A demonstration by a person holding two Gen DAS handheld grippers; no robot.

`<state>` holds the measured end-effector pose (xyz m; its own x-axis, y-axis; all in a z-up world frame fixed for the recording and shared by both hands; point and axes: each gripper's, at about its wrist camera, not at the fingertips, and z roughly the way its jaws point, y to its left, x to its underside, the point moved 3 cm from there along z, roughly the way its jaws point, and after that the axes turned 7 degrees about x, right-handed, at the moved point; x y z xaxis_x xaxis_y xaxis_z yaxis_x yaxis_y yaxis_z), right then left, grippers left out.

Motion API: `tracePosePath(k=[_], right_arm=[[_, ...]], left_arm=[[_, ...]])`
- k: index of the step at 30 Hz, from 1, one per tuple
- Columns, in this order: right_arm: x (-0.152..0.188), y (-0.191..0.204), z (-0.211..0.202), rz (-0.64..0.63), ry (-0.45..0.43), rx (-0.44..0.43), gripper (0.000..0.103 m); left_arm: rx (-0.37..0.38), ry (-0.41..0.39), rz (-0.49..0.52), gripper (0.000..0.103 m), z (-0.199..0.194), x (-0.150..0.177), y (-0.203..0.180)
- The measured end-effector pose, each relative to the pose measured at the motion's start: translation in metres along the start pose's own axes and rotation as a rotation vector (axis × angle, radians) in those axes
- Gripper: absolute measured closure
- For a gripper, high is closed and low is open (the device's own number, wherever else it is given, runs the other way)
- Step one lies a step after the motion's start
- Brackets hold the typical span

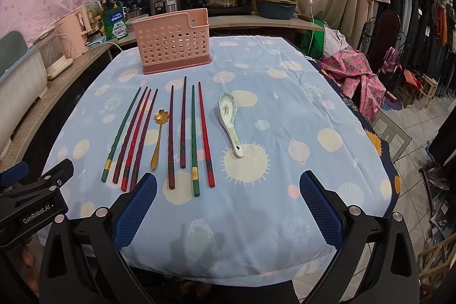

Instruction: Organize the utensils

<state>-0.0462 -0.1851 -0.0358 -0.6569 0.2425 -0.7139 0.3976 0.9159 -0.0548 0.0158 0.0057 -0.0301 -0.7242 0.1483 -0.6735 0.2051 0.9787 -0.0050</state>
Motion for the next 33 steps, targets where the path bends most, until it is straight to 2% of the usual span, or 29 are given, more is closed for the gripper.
tracePosePath(k=[33], right_arm=[[-0.0004, -0.0005, -0.0003, 0.001, 0.000, 0.001, 0.007]], left_arm=[[0.017, 0.020, 0.007, 0.007, 0.0018, 0.0001, -0.0044]])
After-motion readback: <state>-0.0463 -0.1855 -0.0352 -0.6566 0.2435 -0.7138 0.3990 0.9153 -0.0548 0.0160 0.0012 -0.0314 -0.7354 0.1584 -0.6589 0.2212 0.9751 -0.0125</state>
